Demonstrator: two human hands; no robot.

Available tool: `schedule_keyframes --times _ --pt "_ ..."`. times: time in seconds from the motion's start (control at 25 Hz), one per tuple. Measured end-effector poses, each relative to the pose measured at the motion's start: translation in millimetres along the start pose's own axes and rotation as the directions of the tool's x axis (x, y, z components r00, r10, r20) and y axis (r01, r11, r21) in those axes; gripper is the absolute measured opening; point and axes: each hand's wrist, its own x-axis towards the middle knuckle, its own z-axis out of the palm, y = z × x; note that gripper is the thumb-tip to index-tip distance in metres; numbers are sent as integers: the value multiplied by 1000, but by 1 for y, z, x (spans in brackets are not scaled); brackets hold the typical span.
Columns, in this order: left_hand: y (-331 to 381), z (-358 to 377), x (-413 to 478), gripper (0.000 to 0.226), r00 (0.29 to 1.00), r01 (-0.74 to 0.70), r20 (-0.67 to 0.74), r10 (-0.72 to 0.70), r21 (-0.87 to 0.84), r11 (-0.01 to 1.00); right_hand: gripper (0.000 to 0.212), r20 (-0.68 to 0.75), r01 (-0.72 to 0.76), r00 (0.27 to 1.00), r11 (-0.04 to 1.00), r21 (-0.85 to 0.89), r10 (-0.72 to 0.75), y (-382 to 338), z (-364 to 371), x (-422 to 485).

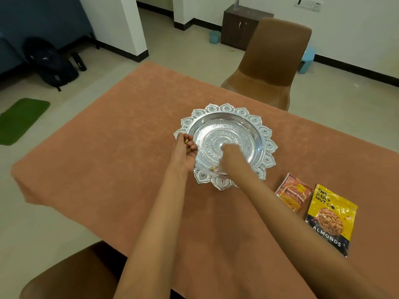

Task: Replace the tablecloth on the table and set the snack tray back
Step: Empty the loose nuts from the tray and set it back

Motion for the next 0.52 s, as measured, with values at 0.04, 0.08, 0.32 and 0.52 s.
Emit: schedule_keyframes --times 0.04,0.08,0.32,0.52 --pt "0 1 -1 31 1000 5 7 -5 3 1000 28 -55 -30 998 999 10 31 15 -5 16" --pt "1 1 -1 30 1000 6 9 -6 9 1000 35 -74 -50 996 999 1 50 28 -8 28" --pt "6 -8 -3 29 1000 -20 -12 21 35 999 16 112 212 971 977 6 -211 6 24 -4" --pt "5 -1 -2 32 999 -30 -16 30 38 999 22 116 314 942 949 16 -314 10 17 -13"
